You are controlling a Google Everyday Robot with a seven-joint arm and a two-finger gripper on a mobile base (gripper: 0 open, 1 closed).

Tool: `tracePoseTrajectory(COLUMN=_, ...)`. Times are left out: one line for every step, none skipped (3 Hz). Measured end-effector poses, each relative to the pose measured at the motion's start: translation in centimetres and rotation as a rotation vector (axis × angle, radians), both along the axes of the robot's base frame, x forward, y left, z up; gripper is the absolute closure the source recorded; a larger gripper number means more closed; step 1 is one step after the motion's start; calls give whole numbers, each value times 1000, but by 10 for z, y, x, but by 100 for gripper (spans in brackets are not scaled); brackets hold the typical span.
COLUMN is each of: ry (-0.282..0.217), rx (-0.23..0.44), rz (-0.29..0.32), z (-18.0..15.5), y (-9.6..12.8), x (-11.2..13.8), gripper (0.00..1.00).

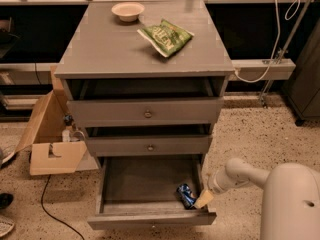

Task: Pick pepsi can from bottom drawer and place on counter

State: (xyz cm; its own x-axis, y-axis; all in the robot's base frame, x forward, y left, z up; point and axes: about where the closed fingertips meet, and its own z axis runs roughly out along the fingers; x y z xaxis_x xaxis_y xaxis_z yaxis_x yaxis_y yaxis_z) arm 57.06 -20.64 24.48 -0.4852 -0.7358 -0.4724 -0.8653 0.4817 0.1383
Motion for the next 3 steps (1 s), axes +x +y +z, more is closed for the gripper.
tracePoseTrajectory(ry=-30, rx=33, rz=34, z=-12, y=19, x=8, gripper=0)
tracePoseTrajectory(ry=-78, rx=38, rz=64, z=-15, y=53, x=12, gripper=0)
tracePoseTrajectory(ry=-74, rx=45, rz=73, z=-23, y=72, x=13, gripper=0)
